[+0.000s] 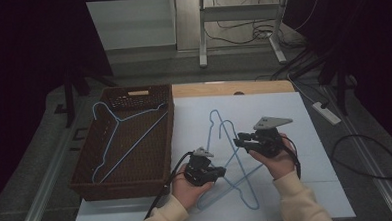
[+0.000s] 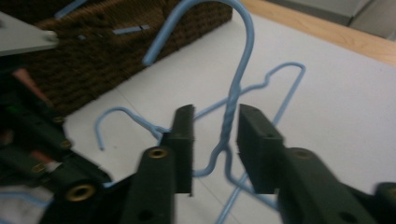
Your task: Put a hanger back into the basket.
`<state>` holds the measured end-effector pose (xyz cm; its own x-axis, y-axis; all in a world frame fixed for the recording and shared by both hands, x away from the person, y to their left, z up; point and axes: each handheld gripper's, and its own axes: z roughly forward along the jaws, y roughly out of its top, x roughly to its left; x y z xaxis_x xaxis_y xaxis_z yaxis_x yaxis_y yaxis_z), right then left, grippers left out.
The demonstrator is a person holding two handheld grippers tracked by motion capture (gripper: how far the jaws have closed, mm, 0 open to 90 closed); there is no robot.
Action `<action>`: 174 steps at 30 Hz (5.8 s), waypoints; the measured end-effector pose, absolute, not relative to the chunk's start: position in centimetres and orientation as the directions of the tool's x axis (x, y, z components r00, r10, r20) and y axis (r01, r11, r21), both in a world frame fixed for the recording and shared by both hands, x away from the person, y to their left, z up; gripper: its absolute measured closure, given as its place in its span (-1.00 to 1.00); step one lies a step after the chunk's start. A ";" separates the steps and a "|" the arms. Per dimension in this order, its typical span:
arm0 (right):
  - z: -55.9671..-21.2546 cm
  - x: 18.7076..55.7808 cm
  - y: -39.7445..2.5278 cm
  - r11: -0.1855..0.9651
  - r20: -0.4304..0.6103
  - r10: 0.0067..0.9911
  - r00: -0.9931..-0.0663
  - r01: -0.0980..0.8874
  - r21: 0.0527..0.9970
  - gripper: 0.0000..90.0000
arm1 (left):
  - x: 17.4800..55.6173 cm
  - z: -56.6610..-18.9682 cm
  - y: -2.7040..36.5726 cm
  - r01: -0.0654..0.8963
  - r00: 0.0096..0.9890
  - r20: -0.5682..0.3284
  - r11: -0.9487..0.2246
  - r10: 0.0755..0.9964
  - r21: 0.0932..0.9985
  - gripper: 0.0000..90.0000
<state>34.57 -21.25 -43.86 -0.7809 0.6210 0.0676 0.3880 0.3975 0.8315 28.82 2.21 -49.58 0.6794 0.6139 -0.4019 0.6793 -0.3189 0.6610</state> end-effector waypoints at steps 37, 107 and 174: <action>-46.7 29.0 -28.8 0.293 0.073 0.665 -0.743 0.350 0.890 -0.13 | 27.0 -42.9 6.6 0.574 0.727 -0.396 -0.180 0.560 0.799 0.92; -48.1 29.8 -29.0 0.347 0.067 0.692 -0.719 0.412 0.842 -0.14 | 27.2 -37.9 27.6 0.447 0.550 -0.312 0.042 0.775 0.894 0.93; -48.3 29.8 -29.1 0.354 0.066 0.692 -0.719 0.417 0.837 -0.15 | 29.8 -43.0 31.7 0.662 0.475 -0.394 -0.024 0.786 0.749 0.92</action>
<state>29.81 -29.06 -48.31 -0.7190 0.6919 0.0657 0.4174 0.3543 0.8368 29.76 31.71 -42.98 0.4754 0.7865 -0.3943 0.6617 -0.0243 0.7494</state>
